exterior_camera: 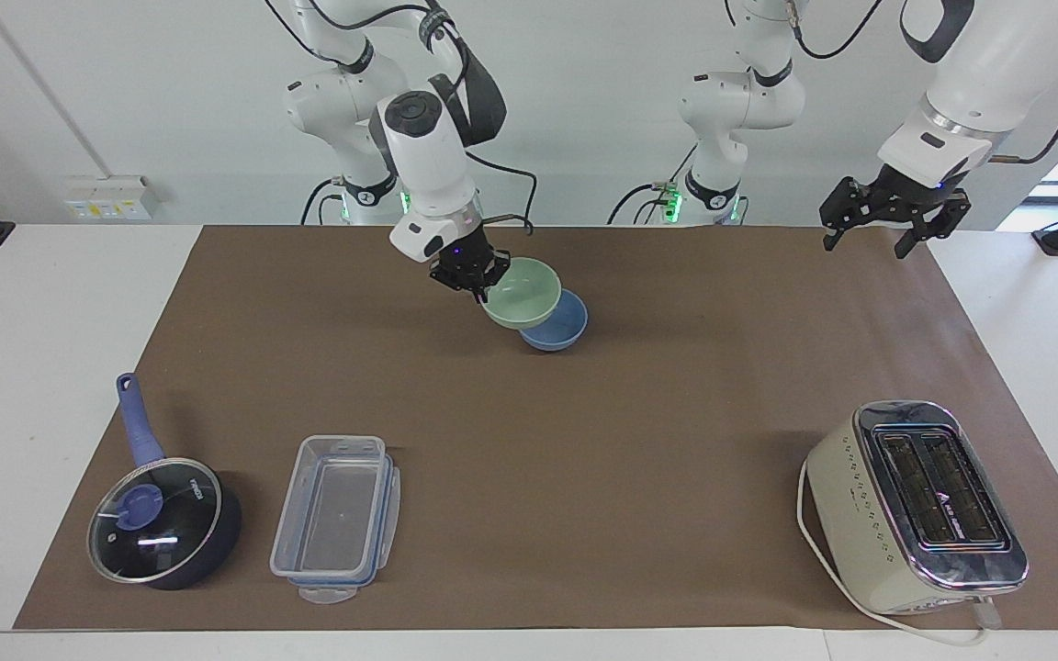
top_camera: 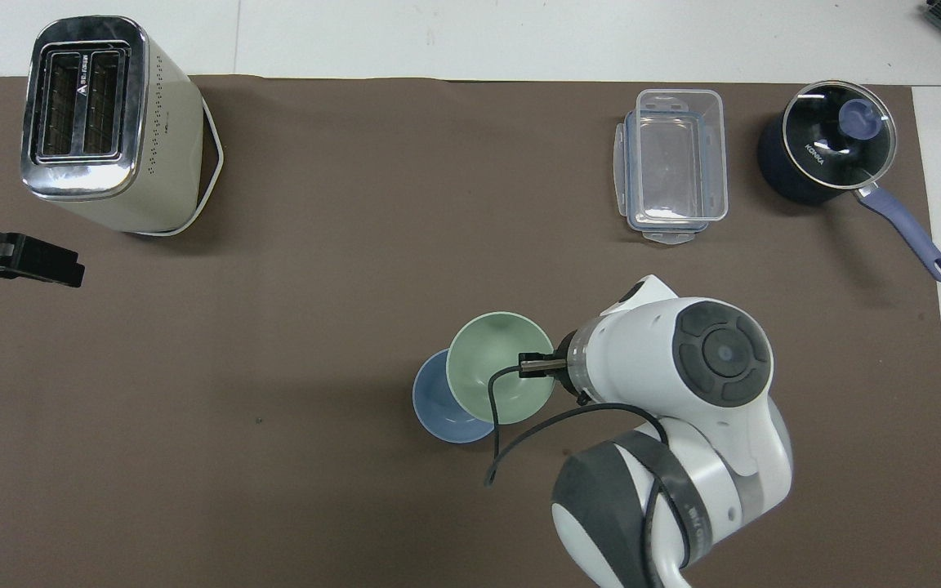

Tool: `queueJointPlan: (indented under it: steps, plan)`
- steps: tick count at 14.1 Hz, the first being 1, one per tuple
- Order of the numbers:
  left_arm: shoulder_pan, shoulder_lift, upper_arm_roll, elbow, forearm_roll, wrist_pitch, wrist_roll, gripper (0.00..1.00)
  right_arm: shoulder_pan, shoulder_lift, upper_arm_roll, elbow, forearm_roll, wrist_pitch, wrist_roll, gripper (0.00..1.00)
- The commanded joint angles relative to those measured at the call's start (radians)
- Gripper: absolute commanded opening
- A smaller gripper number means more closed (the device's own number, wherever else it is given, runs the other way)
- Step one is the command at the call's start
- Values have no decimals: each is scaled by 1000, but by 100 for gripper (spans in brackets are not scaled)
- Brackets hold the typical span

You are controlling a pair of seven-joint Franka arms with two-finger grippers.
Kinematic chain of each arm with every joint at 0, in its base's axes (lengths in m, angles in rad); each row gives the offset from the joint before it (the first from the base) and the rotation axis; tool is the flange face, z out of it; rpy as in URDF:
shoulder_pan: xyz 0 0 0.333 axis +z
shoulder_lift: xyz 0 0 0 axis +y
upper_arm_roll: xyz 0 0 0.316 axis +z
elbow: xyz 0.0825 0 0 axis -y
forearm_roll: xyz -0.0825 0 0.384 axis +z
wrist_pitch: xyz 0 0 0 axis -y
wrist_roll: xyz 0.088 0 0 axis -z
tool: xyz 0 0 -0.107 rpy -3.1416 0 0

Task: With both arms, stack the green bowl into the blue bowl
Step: 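Lift and carry the green bowl over the blue bowl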

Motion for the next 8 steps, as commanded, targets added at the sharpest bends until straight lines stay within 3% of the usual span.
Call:
queueJointPlan:
  steps: [1,8]
  plan:
    - [12,-10,-11,-1,12,-12,-5,100,43,41,-4,6,23,71,48,0]
    - [17,-10,-11,-1,10,-11,1,100,77,87,7,-11,23,137,90,0]
